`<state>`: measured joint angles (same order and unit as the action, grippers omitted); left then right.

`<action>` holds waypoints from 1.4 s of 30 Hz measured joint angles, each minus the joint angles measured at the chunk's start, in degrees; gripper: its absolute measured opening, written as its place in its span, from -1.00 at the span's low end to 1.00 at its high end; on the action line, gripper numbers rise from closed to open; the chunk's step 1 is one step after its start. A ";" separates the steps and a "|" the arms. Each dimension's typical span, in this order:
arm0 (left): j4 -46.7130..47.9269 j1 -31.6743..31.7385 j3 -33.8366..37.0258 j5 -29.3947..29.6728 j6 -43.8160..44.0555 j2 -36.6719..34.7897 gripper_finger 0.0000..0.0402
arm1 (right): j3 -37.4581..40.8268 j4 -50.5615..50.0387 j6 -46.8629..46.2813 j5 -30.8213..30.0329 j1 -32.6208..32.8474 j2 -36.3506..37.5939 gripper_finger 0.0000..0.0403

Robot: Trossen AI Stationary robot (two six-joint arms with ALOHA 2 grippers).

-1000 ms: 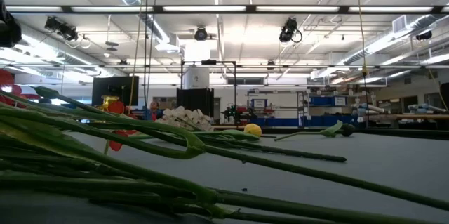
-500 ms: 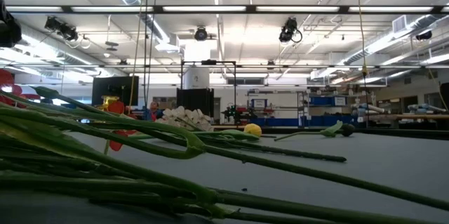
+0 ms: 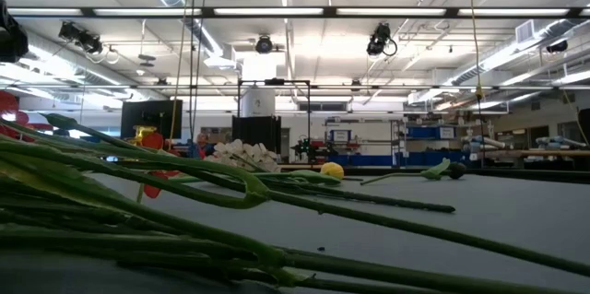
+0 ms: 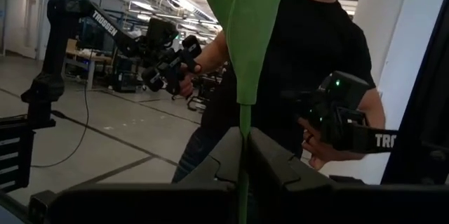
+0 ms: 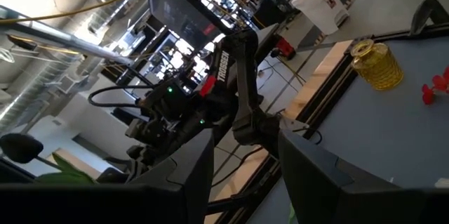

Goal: Sort flowers into vase by color
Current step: Put the bottom black tulip into the transparent vase

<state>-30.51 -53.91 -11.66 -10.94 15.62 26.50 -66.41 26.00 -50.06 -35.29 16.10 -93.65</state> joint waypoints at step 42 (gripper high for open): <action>-0.10 0.13 0.00 2.63 0.13 -6.01 -0.34 | 0.00 -0.29 1.14 0.88 0.42 0.02 -0.16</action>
<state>-30.61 -53.78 -11.66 -8.31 15.75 20.49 -66.41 25.71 -48.92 -34.41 16.51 -93.63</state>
